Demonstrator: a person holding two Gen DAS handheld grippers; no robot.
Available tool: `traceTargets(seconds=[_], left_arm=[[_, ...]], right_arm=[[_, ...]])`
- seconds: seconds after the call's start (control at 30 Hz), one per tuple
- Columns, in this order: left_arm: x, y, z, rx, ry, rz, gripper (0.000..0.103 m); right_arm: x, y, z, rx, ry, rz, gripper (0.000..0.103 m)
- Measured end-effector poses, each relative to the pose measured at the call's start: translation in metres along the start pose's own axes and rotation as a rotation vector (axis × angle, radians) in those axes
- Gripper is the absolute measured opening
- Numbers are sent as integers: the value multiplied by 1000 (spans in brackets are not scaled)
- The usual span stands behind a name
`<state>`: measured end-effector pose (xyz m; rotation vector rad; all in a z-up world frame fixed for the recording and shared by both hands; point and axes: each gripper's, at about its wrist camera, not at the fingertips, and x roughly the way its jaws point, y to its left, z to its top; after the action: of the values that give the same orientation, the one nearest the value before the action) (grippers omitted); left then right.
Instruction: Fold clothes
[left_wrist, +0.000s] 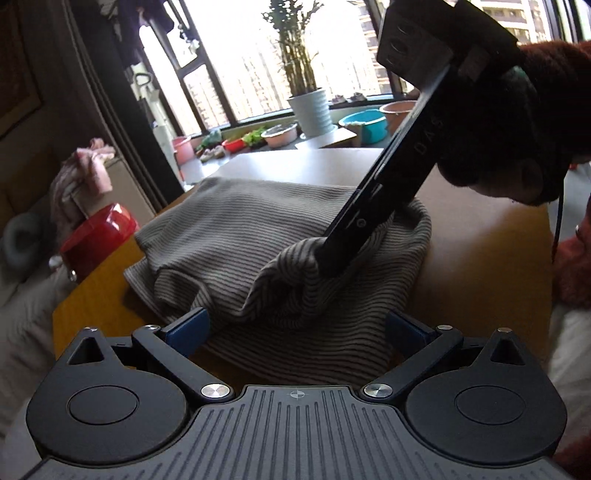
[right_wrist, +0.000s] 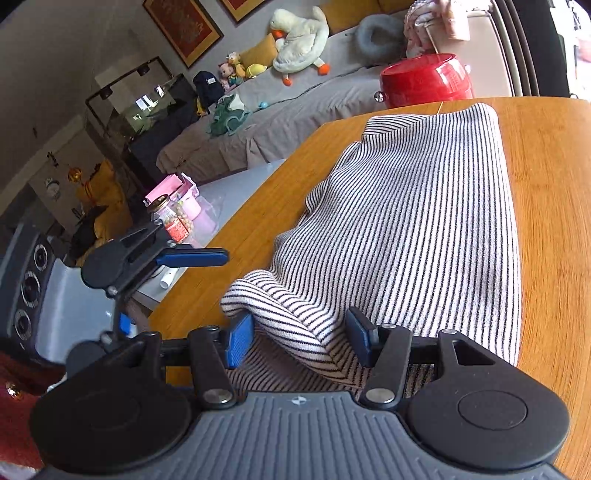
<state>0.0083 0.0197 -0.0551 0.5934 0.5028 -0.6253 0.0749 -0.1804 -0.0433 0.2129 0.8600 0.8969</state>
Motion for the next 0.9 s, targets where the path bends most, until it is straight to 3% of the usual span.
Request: traceTargets(seconds=[0.07, 0.17, 0.37, 0.57, 0.73, 0.8, 0.9], left_arm=[[13, -5, 1, 55, -16, 4, 103], [21, 2, 6, 44, -30, -20, 103], [19, 27, -3, -106, 0, -113, 103], [-6, 66, -14, -293, -22, -78, 103], [-16, 70, -13, -303, -25, -41, 103], [-20, 64, -12, -271, -23, -49, 103], [-23, 51, -12, -206, -12, -58, 103]], right_arm=[[-1, -1, 1, 0, -4, 2, 55], [-7, 8, 2, -59, -19, -37, 54], [-22, 57, -23, -442, -1, -178, 67], [-6, 84, -47, -724, 43, -231, 78], [13, 94, -65, -902, 23, -318, 78], [13, 86, -52, -786, 29, -310, 72], [4, 51, -15, -396, 25, -185, 64]])
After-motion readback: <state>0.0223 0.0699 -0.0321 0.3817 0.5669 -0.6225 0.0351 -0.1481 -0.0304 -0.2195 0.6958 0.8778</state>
